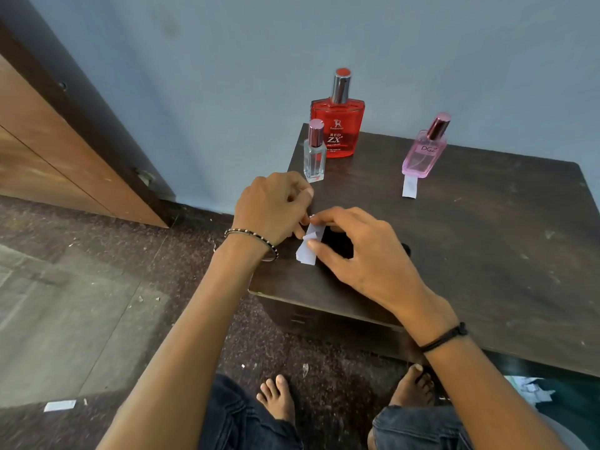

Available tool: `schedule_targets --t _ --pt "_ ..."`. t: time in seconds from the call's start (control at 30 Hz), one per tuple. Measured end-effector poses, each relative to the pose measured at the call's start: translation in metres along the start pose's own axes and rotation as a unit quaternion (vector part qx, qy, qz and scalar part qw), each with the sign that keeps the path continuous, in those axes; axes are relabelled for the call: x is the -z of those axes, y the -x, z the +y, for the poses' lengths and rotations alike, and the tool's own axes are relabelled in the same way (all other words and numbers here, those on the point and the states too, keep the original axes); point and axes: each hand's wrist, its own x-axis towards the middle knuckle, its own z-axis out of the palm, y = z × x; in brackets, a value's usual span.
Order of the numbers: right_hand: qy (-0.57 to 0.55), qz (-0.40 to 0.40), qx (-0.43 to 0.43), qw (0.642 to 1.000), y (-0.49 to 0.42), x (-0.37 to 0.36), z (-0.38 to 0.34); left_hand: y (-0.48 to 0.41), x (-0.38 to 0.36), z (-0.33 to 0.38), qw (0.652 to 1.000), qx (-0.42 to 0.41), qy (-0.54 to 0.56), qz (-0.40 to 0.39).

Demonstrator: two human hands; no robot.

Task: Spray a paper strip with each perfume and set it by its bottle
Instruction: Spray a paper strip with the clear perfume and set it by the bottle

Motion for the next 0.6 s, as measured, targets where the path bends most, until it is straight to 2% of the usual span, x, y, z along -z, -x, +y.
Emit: schedule_targets --t 0.17,0.3,0.43,0.6 --pt "0.011 0.014 0.022 1.000 -0.0023 0.0025 0.0058 -0.0013 -0.0020 0.0020 0.998 0.016 0.061 -0.023" --pt "-0.016 0.061 0.032 0.998 -0.0040 0.0037 0.0067 -0.0036 -0.0019 0.0008 0.989 0.051 0.136 -0.041" --pt "-0.061 0.096 -0.016 0.993 -0.0071 0.0061 0.0079 -0.0044 -0.0025 0.0016 0.967 0.095 0.214 -0.105" --pt "-0.077 0.112 -0.029 0.990 -0.0081 0.0039 0.0077 -0.0073 0.0008 -0.0038 0.959 0.092 0.231 -0.135"
